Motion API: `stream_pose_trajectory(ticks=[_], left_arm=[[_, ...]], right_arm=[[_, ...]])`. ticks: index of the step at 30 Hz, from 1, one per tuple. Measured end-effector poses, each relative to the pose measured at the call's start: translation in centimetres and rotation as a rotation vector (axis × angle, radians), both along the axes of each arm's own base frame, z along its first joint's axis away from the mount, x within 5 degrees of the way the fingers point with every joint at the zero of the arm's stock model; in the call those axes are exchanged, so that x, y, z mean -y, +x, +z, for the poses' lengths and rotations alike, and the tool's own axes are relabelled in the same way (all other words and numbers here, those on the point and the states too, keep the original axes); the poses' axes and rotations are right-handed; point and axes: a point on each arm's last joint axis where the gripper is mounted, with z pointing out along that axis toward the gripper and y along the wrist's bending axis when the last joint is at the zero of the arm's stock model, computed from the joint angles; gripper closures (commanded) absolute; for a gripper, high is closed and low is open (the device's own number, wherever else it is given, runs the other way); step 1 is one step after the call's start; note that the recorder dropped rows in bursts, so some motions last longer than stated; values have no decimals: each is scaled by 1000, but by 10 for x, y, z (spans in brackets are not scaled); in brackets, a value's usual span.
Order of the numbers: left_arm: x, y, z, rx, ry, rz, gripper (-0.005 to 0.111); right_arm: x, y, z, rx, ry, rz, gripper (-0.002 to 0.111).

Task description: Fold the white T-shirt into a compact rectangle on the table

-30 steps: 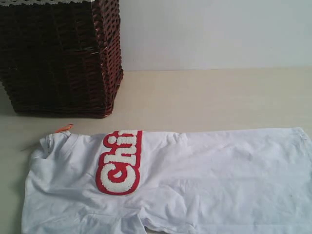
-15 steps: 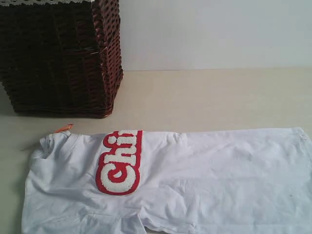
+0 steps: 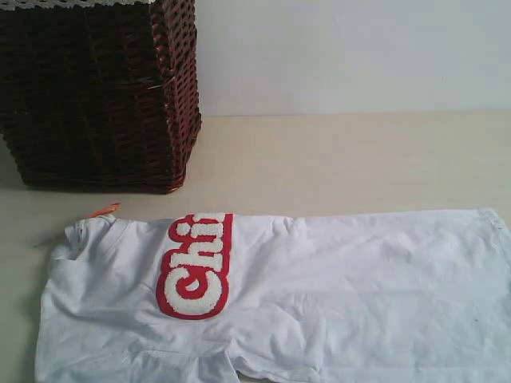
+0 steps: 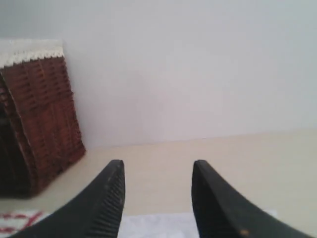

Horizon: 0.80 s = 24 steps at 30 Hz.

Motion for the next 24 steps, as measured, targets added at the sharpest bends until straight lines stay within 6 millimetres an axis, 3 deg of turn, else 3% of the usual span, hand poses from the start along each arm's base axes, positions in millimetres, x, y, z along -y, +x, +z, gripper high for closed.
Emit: stream_pose_trajectory(ticks=[4,14,24], left_arm=[[-3,-1,-1,-17,35,27,107],[-7,-1,0,-13,141,41,107],[-10,-5,-10,-100,-114,160,107]], right_arm=[[-4,-2,-14,-108,-226,62,65],[1,0,-18,-190,-93,-33,65],[2,0,-19,-204,-84,-53,65]])
